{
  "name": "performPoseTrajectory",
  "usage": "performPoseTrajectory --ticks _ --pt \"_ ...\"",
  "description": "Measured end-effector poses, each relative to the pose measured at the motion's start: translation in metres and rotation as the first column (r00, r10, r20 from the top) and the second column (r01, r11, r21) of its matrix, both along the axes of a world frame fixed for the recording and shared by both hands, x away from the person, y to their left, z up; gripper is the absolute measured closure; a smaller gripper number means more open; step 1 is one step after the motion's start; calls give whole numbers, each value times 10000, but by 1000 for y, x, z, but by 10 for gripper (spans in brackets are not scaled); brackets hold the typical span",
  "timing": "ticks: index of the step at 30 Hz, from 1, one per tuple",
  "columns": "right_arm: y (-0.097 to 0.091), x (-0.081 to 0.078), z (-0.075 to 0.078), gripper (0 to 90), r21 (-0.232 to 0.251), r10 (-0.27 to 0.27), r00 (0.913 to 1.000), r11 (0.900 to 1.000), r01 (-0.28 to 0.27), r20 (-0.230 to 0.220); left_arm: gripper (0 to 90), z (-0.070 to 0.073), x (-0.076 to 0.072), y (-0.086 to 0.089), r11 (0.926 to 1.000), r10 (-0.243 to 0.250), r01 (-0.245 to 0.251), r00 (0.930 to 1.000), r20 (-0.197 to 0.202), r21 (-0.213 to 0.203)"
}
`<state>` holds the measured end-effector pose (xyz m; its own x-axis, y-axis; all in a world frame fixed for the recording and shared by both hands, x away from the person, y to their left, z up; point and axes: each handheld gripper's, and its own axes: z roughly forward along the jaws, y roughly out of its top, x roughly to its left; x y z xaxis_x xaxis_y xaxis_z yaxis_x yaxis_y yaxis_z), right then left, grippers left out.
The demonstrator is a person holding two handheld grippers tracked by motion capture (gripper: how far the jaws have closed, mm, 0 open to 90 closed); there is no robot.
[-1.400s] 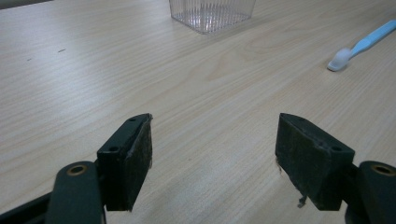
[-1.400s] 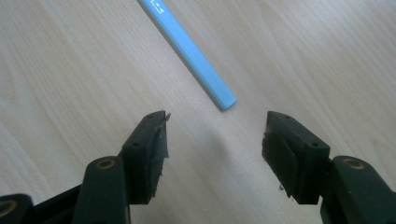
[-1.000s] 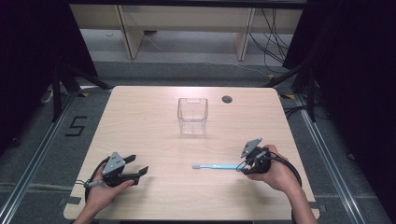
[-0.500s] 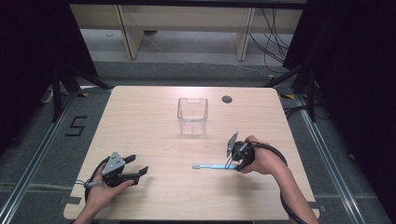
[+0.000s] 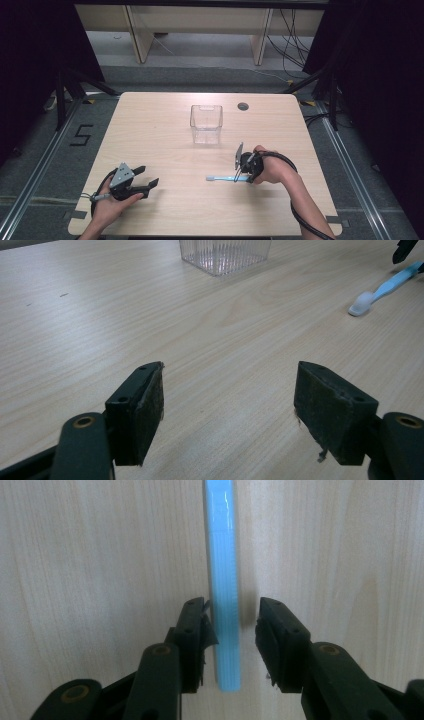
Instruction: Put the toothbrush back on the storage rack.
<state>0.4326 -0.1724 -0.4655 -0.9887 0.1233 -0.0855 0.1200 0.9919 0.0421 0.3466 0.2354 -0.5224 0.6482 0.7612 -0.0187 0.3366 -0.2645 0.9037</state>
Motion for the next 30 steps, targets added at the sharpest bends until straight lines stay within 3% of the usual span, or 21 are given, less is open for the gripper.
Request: performPoseTrajectory --ticks 2,24,30 --pt "2 -1 0 658 -109 -195 9997 9998 193 -112 279 0 0 0 10000 -1 1 10000 -14 7" --pt "9 3 -7 708 -253 105 9989 9996 -117 -447 279 0 0 0 10000 -18 18 10000 -26 22" --pt "12 3 -7 779 -362 -3 9980 9993 -20 -630 279 0 0 0 10000 -20 20 10000 -15 8"
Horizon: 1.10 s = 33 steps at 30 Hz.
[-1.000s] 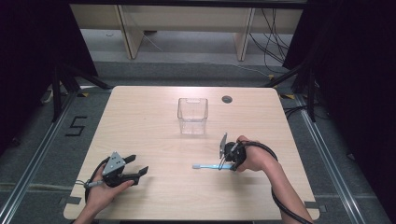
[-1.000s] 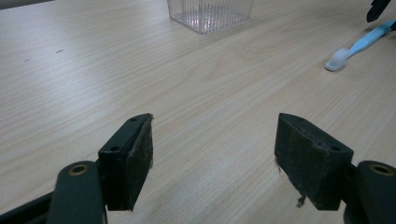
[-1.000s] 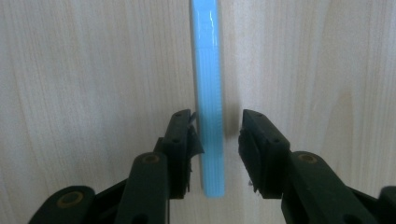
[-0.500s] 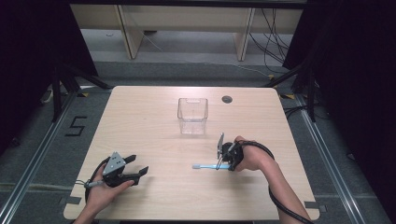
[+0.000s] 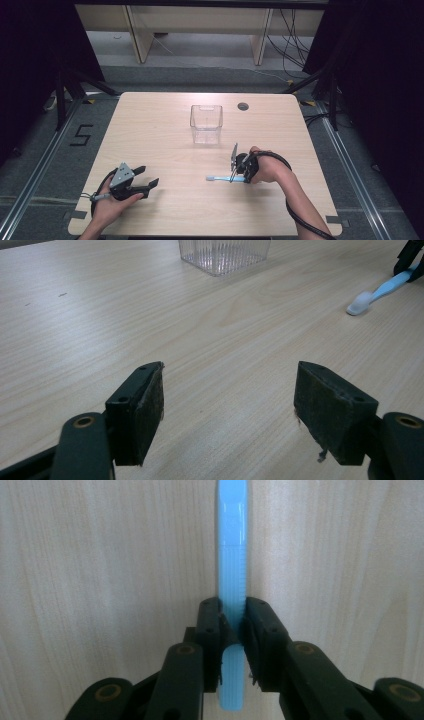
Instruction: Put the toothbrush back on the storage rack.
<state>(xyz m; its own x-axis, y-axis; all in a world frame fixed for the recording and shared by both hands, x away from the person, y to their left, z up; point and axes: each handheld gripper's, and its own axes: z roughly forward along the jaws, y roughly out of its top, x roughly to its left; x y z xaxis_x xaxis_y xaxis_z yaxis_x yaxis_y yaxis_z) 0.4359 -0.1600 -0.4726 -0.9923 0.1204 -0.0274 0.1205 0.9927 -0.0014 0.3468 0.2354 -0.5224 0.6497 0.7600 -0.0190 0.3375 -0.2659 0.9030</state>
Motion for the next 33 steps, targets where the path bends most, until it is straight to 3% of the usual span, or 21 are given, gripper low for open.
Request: performPoseTrajectory --ticks 9,11,14,16,18,20,27,30,32,33 --pt "2 -1 0 792 -181 3 10000 9998 -2 54 279 0 0 0 10000 -4 4 10000 34 1" --pt "0 -1 0 792 10 -147 9999 9999 147 40 280 0 0 0 10000 -5 5 10000 33 -3" --pt "-4 0 1 792 211 92 9996 9997 -99 285 279 0 0 0 10000 -2 2 10000 -12 23" --pt "-6 -2 4 792 277 -433 9988 9987 426 249 279 0 0 0 10000 2 -2 10000 -13 20" --pt "-8 -1 6 792 386 -166 9993 9991 153 339 279 0 0 0 10000 1 -1 10000 2 6" --pt "-10 -4 10 792 549 -482 9980 9974 459 409 279 0 0 0 10000 -4 4 10000 20 13" --pt "-14 -9 19 792 1303 -453 9951 9909 336 878 279 0 0 0 10000 5 -5 10000 30 -22" --pt "-19 -15 24 792 1869 -796 9898 9808 566 1179 279 0 0 0 10000 3 -3 10000 26 -11" --pt "-20 -16 24 792 1957 -866 9890 9787 620 1196 279 0 0 0 10000 -3 3 10000 39 -1" --pt "-21 -18 25 791 2281 -1069 9867 9706 768 1227 279 0 0 -1 10000 -7 7 10000 50 6"
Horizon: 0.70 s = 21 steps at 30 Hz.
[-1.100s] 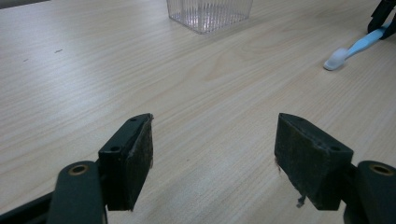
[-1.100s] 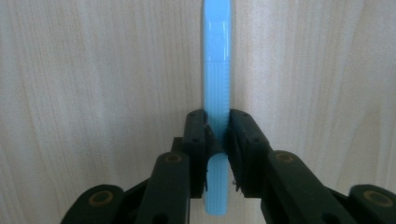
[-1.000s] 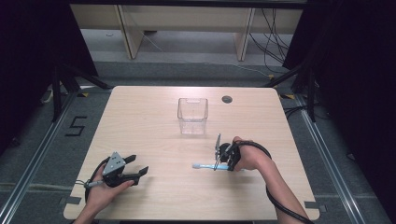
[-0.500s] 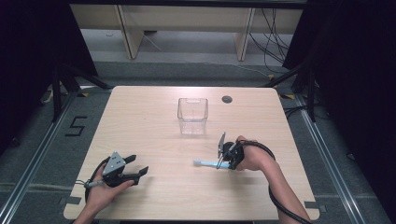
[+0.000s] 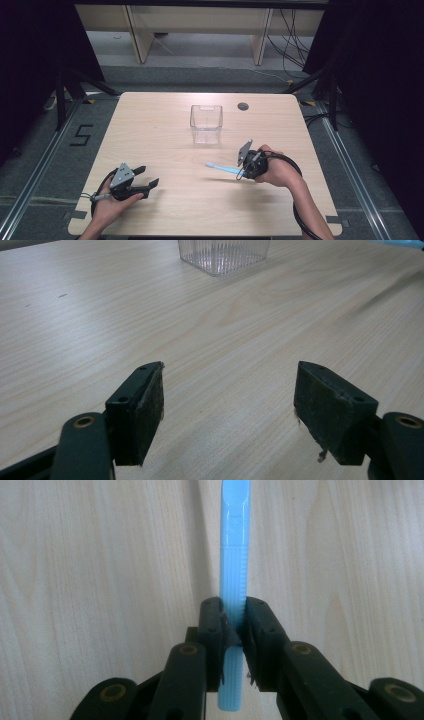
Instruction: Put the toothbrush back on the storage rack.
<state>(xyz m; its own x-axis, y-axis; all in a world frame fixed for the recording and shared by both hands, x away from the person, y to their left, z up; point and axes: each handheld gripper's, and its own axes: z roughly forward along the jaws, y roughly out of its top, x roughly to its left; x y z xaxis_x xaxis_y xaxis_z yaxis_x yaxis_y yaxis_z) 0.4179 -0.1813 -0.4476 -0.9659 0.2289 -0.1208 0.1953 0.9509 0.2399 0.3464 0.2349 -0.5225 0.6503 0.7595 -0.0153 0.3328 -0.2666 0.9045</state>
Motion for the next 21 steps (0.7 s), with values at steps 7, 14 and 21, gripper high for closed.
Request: performPoseTrajectory --ticks 7,14,21 --pt "-5 -3 -4 791 527 64 9999 9986 -69 107 279 0 -1 0 10000 1 -1 10000 21 -23" --pt "-12 -3 -4 792 1233 137 9990 9922 -190 436 278 0 -1 0 10000 -12 12 10000 58 21" --pt "-15 -7 -3 791 1794 -165 9970 9838 27 753 277 0 -1 0 10000 4 -4 10000 42 -3"
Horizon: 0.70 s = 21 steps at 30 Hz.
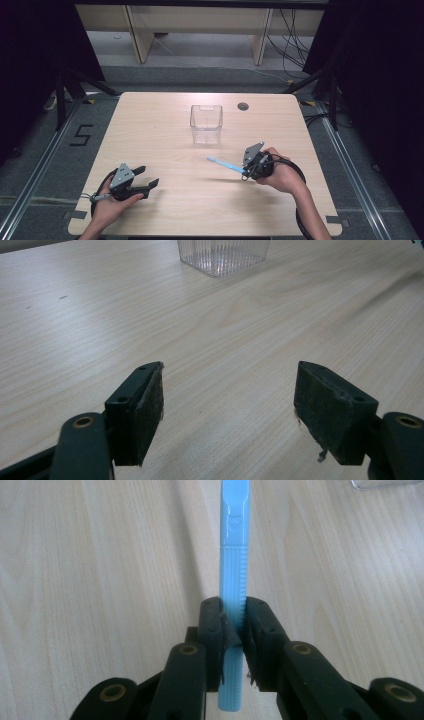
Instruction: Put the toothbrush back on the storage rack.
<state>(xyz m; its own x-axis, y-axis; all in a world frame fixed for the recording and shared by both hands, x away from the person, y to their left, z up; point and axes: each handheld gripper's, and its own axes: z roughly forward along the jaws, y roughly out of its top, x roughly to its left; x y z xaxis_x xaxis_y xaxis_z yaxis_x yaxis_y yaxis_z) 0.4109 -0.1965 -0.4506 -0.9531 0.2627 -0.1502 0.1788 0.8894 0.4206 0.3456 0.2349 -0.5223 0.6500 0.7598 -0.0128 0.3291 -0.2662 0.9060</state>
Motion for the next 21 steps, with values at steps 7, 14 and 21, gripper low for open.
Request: performPoseTrajectory --ticks 7,14,21 --pt "-1 0 2 791 318 60 9996 9995 -69 279 278 -1 1 0 9998 4 -2 9999 120 -173" --pt "1 -2 0 791 506 -115 9994 9987 98 339 286 0 0 0 9998 -97 100 9998 166 -148" --pt "4 -2 0 792 782 44 9993 9969 -74 380 283 0 0 1 9999 -36 37 10000 81 -126"
